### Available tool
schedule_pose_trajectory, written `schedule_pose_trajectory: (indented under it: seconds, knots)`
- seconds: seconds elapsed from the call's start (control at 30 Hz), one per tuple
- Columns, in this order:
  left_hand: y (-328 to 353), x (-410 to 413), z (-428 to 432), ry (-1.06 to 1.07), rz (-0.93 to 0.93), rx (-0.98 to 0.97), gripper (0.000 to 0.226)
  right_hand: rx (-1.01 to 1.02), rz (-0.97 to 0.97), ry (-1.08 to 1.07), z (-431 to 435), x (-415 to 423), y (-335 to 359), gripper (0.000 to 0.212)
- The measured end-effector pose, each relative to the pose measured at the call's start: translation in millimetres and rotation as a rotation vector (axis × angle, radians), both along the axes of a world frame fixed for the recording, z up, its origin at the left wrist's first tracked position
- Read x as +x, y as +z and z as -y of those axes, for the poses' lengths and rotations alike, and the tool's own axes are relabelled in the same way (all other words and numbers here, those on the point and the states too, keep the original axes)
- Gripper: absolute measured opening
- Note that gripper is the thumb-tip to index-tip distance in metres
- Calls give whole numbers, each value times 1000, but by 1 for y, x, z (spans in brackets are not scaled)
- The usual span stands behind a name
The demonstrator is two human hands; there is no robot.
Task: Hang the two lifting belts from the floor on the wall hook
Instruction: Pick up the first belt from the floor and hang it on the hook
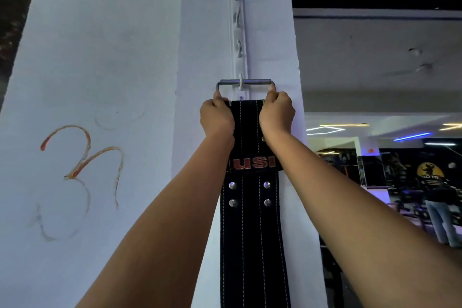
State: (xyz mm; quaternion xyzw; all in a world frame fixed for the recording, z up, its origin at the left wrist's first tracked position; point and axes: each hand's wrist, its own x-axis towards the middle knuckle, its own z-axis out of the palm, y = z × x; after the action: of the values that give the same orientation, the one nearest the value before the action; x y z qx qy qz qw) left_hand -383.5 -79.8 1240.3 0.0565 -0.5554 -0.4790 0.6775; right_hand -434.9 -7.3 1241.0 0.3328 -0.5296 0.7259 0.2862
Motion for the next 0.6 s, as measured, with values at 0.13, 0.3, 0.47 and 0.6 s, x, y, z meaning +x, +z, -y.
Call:
schedule_pose_trajectory:
  seconds: [0.13, 0.3, 0.47, 0.6]
  knots:
    - [-1, 11, -8, -39, 64, 26, 39, 99, 4, 48, -8, 3, -3, 40]
    - [-19, 28, -11, -106, 208, -23, 43, 252, -7, 103, -23, 9, -18, 44]
    - [-35, 56, -22, -92, 323, -70, 40, 384, 28, 115, -39, 22, -39, 61]
    - [-60, 80, -34, -70, 392, -114, 46, 467, 26, 70, -59, 44, -67, 55]
